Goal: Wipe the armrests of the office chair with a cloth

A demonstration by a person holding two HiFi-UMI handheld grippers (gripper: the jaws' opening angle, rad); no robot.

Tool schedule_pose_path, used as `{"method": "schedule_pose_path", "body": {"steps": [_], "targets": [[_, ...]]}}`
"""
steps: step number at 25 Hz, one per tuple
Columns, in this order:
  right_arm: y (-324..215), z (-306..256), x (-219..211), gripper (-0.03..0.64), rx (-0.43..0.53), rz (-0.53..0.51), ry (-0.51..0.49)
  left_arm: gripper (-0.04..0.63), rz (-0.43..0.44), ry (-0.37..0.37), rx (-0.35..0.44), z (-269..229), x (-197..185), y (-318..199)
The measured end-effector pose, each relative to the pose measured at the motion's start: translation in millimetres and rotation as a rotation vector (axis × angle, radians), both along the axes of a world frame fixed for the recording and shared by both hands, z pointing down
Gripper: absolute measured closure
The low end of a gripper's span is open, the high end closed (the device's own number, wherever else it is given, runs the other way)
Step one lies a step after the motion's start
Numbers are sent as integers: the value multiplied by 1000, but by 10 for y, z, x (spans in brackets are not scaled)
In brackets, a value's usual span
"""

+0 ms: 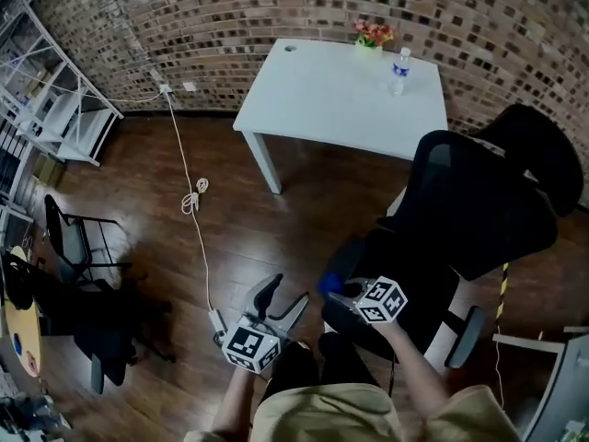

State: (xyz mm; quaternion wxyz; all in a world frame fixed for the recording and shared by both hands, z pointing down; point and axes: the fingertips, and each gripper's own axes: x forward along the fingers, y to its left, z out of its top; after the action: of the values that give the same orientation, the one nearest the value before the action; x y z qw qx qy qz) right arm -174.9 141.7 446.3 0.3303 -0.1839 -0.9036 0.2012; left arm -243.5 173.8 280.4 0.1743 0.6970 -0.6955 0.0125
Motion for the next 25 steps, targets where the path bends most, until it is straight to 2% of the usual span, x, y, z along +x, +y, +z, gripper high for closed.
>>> {"method": "schedule_pose_path", "body": {"steps": [4, 6, 8, 11, 14, 19, 22, 25], "targets": [[389, 657, -155, 586, -65, -280, 167, 322, 28, 43, -55, 408, -217, -207], [422, 1017, -203, 586, -46, -336, 256, 322, 32, 80, -79, 579, -360, -239], [270, 1274, -232, 586, -8, -329, 315, 323, 39, 116, -104, 750, -456, -275], [-153, 1422, -312, 588, 56, -326, 326, 324, 95, 129, -121, 971, -539, -431], [-534, 1484, -381, 588, 131, -404, 343, 324, 147, 141, -127, 1161, -598, -561], [-1029, 1497, -443, 588, 217, -500, 384, 324, 168, 153, -127, 1301, -640, -765], [-1262, 1503, -470, 588, 294, -487, 385, 324, 160, 161, -122, 1242, -666, -840], [-1545, 1529, -494, 588, 367, -401, 374, 324, 158, 167, -115, 1215, -665, -844]]}}
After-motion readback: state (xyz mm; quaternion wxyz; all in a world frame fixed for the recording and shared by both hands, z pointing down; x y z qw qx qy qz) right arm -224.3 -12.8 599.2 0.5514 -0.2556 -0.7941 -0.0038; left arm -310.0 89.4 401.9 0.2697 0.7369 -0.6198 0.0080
